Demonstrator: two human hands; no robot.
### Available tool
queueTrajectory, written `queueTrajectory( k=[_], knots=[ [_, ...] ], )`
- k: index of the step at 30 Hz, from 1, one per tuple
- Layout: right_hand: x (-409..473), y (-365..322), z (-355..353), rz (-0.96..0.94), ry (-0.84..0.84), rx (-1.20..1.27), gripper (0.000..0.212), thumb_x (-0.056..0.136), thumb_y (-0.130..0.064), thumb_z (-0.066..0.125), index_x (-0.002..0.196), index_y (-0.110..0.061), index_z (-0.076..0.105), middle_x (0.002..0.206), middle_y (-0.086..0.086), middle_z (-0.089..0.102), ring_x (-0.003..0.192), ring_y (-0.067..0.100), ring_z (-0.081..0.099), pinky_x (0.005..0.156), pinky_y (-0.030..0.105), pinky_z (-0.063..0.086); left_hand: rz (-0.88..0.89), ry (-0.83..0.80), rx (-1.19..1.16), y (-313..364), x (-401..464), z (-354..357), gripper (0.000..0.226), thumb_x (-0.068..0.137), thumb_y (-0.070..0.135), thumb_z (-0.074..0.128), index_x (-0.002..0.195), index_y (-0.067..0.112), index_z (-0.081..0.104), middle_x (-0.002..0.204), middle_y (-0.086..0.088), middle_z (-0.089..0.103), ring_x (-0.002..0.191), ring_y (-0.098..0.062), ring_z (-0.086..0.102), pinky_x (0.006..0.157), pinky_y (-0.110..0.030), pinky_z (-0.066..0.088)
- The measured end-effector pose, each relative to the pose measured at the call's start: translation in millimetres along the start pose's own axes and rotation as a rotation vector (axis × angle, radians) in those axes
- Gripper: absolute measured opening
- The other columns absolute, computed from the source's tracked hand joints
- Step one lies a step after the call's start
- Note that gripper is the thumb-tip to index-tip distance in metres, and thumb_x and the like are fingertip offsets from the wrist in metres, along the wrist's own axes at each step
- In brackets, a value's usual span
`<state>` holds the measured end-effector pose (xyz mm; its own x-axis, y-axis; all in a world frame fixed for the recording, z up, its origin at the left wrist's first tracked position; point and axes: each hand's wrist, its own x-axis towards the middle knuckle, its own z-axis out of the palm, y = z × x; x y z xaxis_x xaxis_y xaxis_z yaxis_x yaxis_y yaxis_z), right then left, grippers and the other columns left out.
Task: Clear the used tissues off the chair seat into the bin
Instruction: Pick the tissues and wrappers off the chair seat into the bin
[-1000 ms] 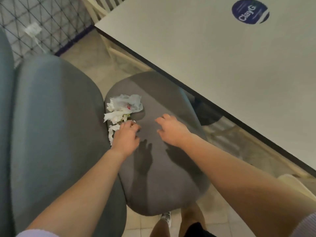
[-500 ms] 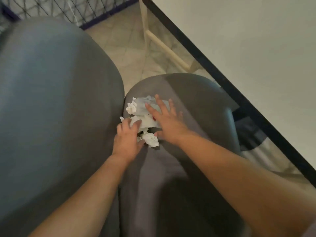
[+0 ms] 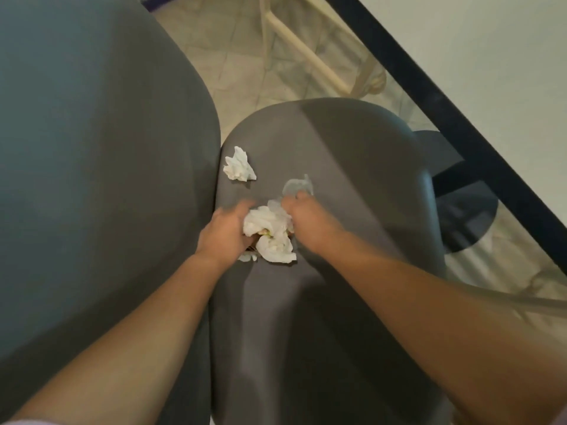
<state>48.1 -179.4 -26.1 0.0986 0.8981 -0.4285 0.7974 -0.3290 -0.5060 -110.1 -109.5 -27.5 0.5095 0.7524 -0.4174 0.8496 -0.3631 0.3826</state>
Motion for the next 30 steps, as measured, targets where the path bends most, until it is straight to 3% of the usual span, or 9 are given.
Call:
queueTrajectory(
  k=[5,10,12,14,17,21,24,27,30],
  knots=[
    [-23.8,8.8,2.4,0.03,-0.017,0.07,0.039,0.087,-0.002,0.043,0.126,-0.005,0.042,0.142,0.018,0.029,0.138,0.035,0.025,0.106,0.042,0.038,0.086,-0.194,0.011,5.7,-17.3,1.2,0.018,0.084,0.015,0.055,0.102,0.017,0.055,0.097,-0.005,0.06,0.086,-0.025,0.058,0.073,-0.043,0.051],
    [-60.3,10.5,-2.8,0.104,-0.025,0.148,0.036,0.086,-0.012,0.045,0.121,-0.008,0.048,0.149,0.014,0.028,0.138,0.03,0.032,0.108,0.038,0.037,0.12,-0.162,-0.044,15.2,-41.9,-2.0,0.016,0.083,-0.002,0.048,0.094,0.008,0.054,0.091,-0.005,0.053,0.084,-0.025,0.054,0.074,-0.037,0.046],
    [-79.2,7.2,-7.4,0.156,-0.023,0.168,0.031,0.086,-0.012,0.047,0.116,-0.009,0.054,0.139,0.016,0.044,0.125,0.031,0.047,0.1,0.034,0.042,0.164,-0.118,-0.077,15.0,-52.4,-3.9,0.022,0.079,-0.011,0.045,0.091,0.005,0.055,0.088,-0.006,0.053,0.084,-0.025,0.053,0.071,-0.035,0.045],
    [-93.6,9.1,-3.2,0.195,-0.026,0.177,0.011,0.082,-0.009,0.049,0.087,-0.015,0.057,0.109,0.016,0.061,0.107,0.032,0.059,0.094,0.037,0.049,0.228,-0.114,-0.121,15.7,-63.0,-4.8,0.02,0.077,-0.008,0.053,0.089,0.007,0.056,0.087,-0.004,0.05,0.086,-0.025,0.053,0.07,-0.037,0.046],
    [-111.9,14.4,6.0,0.252,-0.057,0.183,0.019,0.073,-0.009,0.046,0.059,-0.02,0.039,0.08,0.004,0.057,0.091,0.03,0.062,0.089,0.041,0.052,0.282,-0.147,-0.135,20.4,-79.8,-5.0,0.031,0.067,0.025,0.074,0.091,0.011,0.059,0.084,0.008,0.041,0.087,-0.018,0.047,0.071,-0.021,0.039],
    [-135.5,14.2,16.3,0.309,-0.048,0.15,0.012,0.08,-0.012,0.046,0.072,-0.02,0.048,0.097,0.01,0.061,0.095,0.031,0.06,0.077,0.033,0.051,0.217,-0.129,-0.217,24.1,-98.2,1.3,0.026,0.074,0.037,0.074,0.086,0.017,0.062,0.095,0.004,0.042,0.087,-0.007,0.045,0.073,-0.003,0.031],
    [-149.3,13.4,26.1,0.343,-0.047,0.138,0.013,0.085,-0.017,0.047,0.094,-0.016,0.057,0.109,0.011,0.062,0.099,0.031,0.059,0.074,0.031,0.046,0.121,-0.145,-0.33,29.0,-109.4,11.8,0.02,0.093,0.031,0.051,0.098,0.016,0.063,0.104,0.0,0.05,0.09,-0.014,0.054,0.079,-0.023,0.045],
    [-161.5,11.7,31.3,0.335,-0.02,0.15,0.007,0.085,-0.017,0.047,0.079,-0.018,0.051,0.101,0.013,0.063,0.097,0.032,0.06,0.07,0.031,0.045,0.08,-0.203,-0.442,38.7,-119.9,19.0,0.015,0.095,0.015,0.046,0.101,0.017,0.059,0.097,-0.004,0.059,0.075,-0.012,0.057,0.06,-0.016,0.05],
    [-183.6,9.3,32.1,0.338,0.026,0.19,0.025,0.082,-0.014,0.042,0.059,-0.018,0.032,0.084,0.015,0.057,0.091,0.034,0.059,0.068,0.033,0.045,0.167,-0.207,-0.418,50.0,-128.7,26.3,0.026,0.091,0.0,0.047,0.106,0.012,0.064,0.099,-0.003,0.061,0.085,-0.013,0.054,0.063,0.0,0.04]
  ],
)
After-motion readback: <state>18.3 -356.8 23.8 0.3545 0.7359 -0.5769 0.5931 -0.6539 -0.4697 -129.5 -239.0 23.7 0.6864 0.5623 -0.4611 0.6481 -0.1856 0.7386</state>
